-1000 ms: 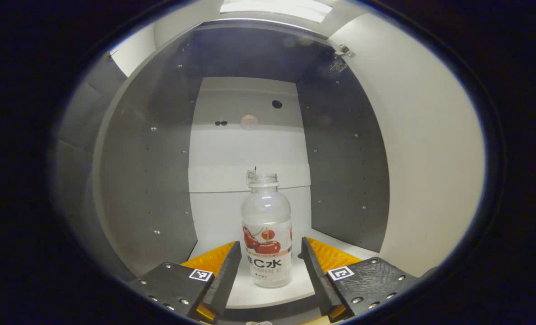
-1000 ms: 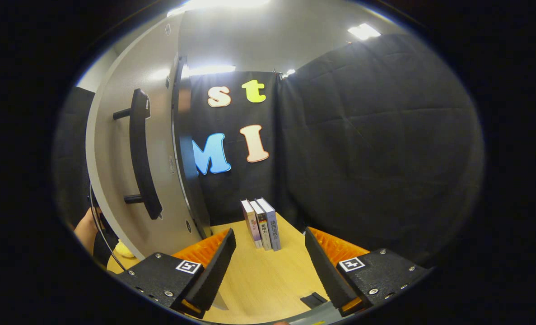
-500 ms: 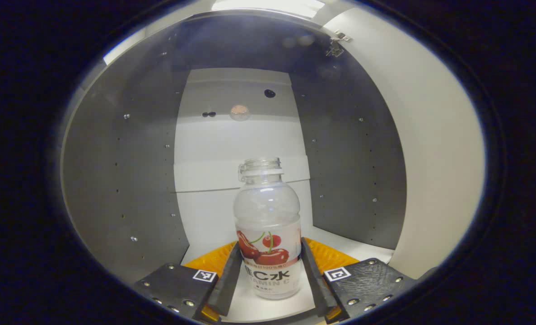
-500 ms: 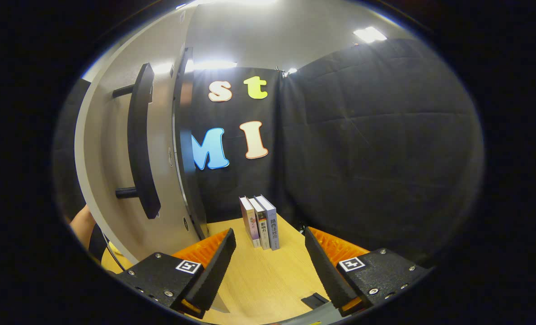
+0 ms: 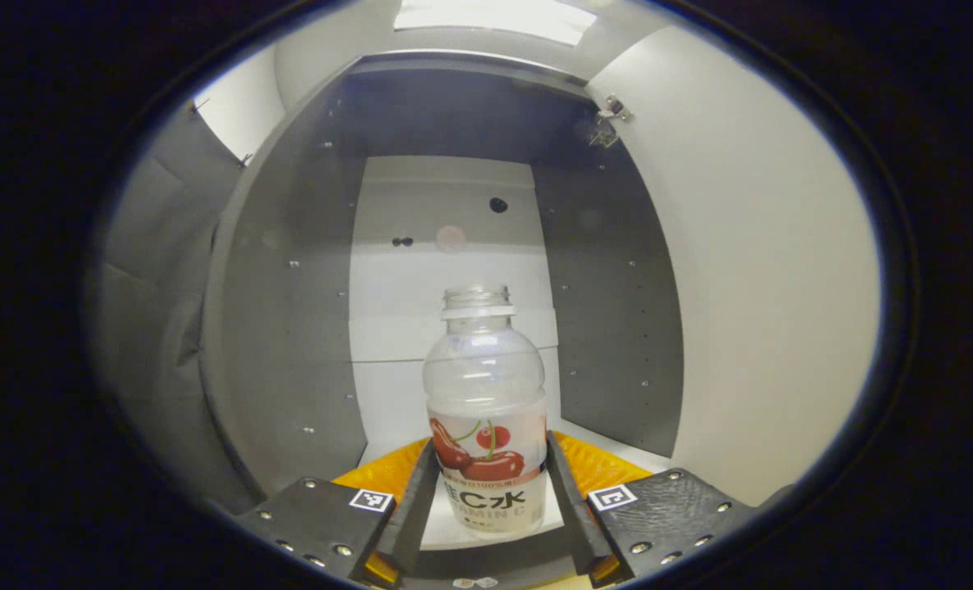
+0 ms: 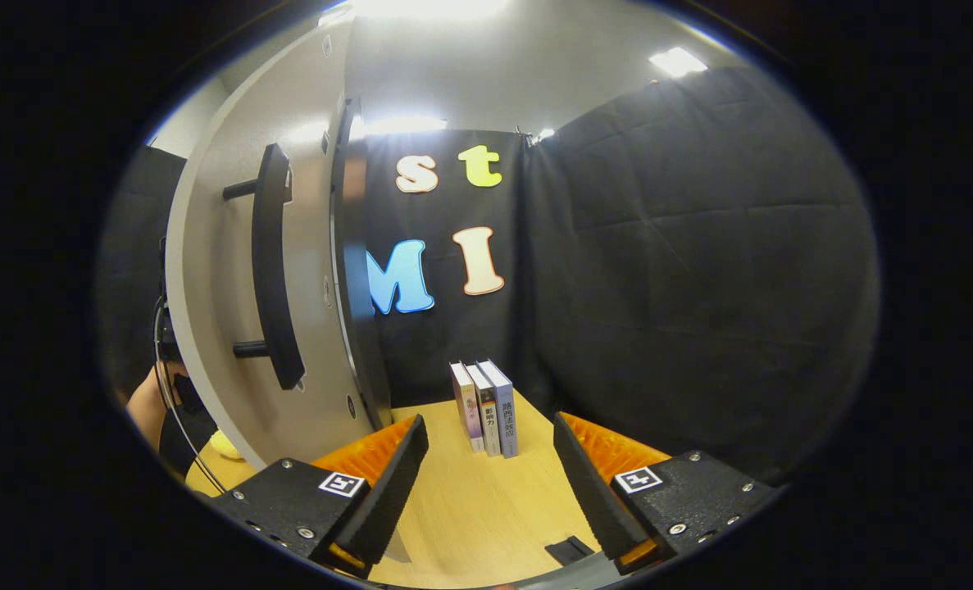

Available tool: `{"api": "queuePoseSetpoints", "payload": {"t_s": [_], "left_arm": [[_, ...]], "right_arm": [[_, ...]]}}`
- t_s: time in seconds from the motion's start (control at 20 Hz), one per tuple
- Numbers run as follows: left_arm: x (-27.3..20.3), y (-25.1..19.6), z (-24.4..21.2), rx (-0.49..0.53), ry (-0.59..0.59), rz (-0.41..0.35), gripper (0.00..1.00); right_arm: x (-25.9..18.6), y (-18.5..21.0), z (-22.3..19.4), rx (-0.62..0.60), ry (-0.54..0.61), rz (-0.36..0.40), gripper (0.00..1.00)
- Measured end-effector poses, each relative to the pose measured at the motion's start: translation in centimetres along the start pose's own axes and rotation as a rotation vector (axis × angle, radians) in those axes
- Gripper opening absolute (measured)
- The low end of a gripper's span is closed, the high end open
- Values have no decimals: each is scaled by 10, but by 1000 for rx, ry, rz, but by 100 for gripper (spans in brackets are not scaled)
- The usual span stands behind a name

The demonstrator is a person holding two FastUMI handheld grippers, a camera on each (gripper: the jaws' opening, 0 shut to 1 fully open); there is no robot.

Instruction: Open the cabinet door with the right hand, grasp the bottle in the cabinet with the left hand and place it on the coaster, then close the cabinet door with the right hand.

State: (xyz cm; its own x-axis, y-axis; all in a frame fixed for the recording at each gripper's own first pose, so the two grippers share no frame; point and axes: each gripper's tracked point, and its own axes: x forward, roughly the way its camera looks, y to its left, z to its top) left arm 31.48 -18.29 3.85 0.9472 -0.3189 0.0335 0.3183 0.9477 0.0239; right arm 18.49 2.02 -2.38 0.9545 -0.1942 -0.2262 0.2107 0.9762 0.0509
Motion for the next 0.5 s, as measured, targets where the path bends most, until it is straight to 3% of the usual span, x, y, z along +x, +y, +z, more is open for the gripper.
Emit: {"api": "queuePoseSetpoints", "payload": {"t_s": [0.1, 0.15, 0.2, 0.5], "left_arm": [[-17, 0, 5, 2, 1, 15, 67], [-27, 1, 8, 4, -1, 26, 67], [-38, 1, 11, 5, -5, 36, 75], [-97, 6, 11, -7, -6, 86, 72]], "right_arm": [[-5, -1, 2, 7, -4, 27, 95], [-8, -1, 3, 6, -6, 40, 95], [-11, -3, 3, 2, -8, 49, 95], [-31, -6, 6, -11, -22, 109, 95]]}}
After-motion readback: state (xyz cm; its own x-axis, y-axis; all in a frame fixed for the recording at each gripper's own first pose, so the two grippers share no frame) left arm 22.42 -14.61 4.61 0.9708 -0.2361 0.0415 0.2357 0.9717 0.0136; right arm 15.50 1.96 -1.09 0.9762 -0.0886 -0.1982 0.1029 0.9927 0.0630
